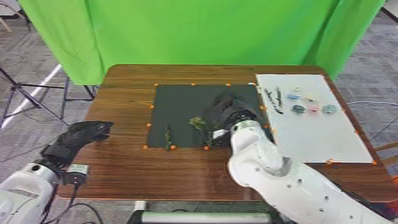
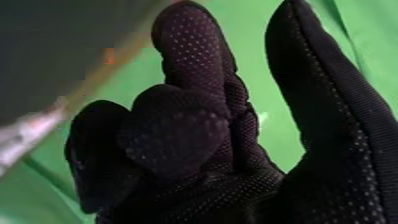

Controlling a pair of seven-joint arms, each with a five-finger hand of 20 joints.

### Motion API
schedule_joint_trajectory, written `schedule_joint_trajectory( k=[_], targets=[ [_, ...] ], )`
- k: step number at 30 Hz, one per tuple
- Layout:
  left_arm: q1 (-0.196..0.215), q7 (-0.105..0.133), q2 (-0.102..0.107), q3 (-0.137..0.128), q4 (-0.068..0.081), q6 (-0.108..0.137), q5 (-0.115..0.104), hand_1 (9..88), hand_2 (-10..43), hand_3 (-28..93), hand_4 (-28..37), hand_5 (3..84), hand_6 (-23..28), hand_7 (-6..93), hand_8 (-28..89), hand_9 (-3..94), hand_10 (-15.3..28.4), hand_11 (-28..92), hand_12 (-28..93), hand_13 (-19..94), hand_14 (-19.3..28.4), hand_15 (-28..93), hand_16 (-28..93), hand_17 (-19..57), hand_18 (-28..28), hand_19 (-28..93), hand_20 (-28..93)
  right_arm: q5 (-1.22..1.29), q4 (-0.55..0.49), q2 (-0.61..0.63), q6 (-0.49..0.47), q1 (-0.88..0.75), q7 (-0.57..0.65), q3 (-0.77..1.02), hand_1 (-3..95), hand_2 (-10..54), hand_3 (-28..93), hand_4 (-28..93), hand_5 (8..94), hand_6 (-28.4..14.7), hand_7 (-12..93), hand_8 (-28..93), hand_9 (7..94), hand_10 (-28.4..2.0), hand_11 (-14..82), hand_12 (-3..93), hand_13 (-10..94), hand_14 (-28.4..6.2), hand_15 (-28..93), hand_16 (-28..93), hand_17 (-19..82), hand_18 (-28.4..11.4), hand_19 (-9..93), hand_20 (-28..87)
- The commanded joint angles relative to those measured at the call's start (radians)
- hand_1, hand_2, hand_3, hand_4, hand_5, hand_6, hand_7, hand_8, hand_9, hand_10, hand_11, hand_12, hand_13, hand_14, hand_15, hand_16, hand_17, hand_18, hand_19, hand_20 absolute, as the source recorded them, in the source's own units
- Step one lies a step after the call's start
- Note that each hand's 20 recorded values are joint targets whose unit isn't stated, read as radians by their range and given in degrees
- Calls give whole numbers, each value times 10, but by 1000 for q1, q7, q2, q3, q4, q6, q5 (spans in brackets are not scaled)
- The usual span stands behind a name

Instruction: Arrange flowers

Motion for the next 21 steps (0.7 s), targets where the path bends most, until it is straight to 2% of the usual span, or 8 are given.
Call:
schedule_joint_trajectory(
  k=[1, 7, 12, 16, 21],
  targets=[
    [6, -3, -6, 6, 4, -5, 4, 307, 12, 571, -189, 422, 51, 148, -61, 390, 157, 172, 101, 347, 198, 181, -36, 64, 150, 126, 119, -48, 1, 111, -85, 74, 42, 167, 396, -95, 601, -57, 654, -57, 328, -66, 820, -153, 267, 260, 918, -35, 498, 377, 658, -102, 902, 362],
    [-13, -6, -6, 31, 12, -21, 7, 307, 12, 571, -190, 422, 51, 148, -61, 390, 158, 172, 102, 347, 198, 181, -37, 63, 150, 127, 119, -13, 112, 107, -183, 98, 98, 217, 377, -95, 580, -67, 596, -55, 230, -54, 713, -179, 176, 253, 876, -53, 483, 376, 625, -112, 897, 375],
    [-10, -9, -7, 31, 12, -23, 6, 307, 13, 571, -190, 422, 50, 149, -61, 390, 157, 172, 102, 347, 198, 182, -36, 63, 150, 127, 118, 9, 195, 93, -230, 131, 123, 193, 353, -95, 563, -66, 573, -51, 145, -42, 667, -191, 109, 228, 870, -55, 486, 368, 619, -117, 894, 385],
    [-24, -13, -5, 41, 17, -35, 8, 308, 13, 569, -190, 423, 50, 148, -61, 390, 157, 172, 102, 347, 198, 182, -36, 63, 150, 128, 119, 24, 250, 78, -286, 154, 153, 181, 339, -95, 556, -69, 563, -47, 110, -38, 640, -197, 87, 215, 865, -57, 487, 367, 614, -119, 891, 388],
    [-27, -14, -5, 51, 19, -39, 10, 308, 13, 569, -190, 423, 48, 149, -61, 390, 157, 173, 102, 347, 198, 182, -36, 64, 150, 127, 118, 43, 295, 76, -311, 155, 170, 177, 332, -95, 542, -73, 545, -49, 83, -32, 610, -205, 80, 195, 864, -58, 486, 364, 612, -118, 886, 390]
  ],
)
